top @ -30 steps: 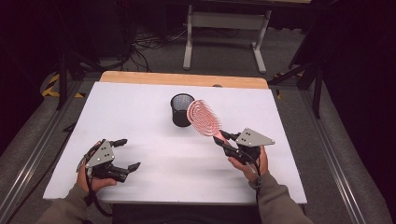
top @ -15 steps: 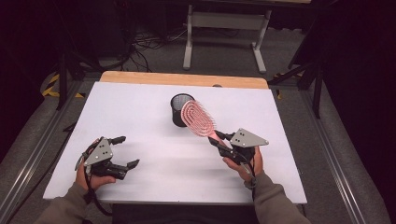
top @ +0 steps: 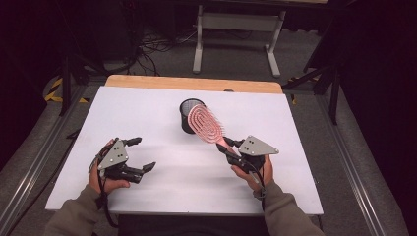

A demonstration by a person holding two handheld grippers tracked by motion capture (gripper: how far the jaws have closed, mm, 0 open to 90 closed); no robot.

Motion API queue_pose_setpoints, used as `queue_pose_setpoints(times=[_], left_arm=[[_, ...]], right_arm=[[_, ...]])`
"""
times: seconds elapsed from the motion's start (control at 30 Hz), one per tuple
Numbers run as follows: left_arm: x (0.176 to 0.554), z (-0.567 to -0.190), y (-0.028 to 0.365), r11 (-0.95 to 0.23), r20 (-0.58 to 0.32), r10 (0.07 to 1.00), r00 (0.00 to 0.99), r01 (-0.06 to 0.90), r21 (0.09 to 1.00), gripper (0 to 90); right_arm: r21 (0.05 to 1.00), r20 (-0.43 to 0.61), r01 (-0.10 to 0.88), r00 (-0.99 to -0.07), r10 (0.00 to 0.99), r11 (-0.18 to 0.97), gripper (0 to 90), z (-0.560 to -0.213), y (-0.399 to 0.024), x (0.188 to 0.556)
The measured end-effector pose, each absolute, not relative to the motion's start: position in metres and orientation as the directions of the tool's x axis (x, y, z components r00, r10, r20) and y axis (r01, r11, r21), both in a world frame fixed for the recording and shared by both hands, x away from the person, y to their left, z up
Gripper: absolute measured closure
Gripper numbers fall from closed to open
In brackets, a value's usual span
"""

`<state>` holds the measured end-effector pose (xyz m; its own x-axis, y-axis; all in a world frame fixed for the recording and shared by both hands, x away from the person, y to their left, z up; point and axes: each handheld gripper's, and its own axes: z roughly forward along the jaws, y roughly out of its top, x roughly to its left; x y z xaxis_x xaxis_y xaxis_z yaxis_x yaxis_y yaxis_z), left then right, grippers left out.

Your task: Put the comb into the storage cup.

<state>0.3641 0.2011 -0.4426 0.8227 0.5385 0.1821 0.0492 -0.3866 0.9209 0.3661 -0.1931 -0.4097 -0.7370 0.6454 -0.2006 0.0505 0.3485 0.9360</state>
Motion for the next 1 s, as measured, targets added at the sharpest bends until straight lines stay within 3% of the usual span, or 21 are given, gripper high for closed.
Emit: queue_pose_setpoints(times=[0.33, 0.67, 1.0], left_arm=[[0.372, -0.429, 0.175, -0.335, 0.148, 0.534, 0.832, 0.047, 0.941, 11.7], [0.382, -0.416, 0.136, -0.202, 0.037, 0.472, 0.881, 0.067, 0.977, 13.9], [0.387, -0.409, 0.101, -0.142, -0.015, 0.500, 0.866, 0.099, 0.985, 14.3]], right_arm=[[0.938, -0.205, 0.038, -0.739, 0.641, 0.345, 69.8, -0.409, -0.187, 0.365], [0.936, -0.201, 0.040, -0.758, 0.620, 0.351, 69.8, -0.413, -0.177, 0.363], [0.936, -0.207, 0.034, -0.755, 0.622, 0.351, 69.7, -0.416, -0.175, 0.359]])
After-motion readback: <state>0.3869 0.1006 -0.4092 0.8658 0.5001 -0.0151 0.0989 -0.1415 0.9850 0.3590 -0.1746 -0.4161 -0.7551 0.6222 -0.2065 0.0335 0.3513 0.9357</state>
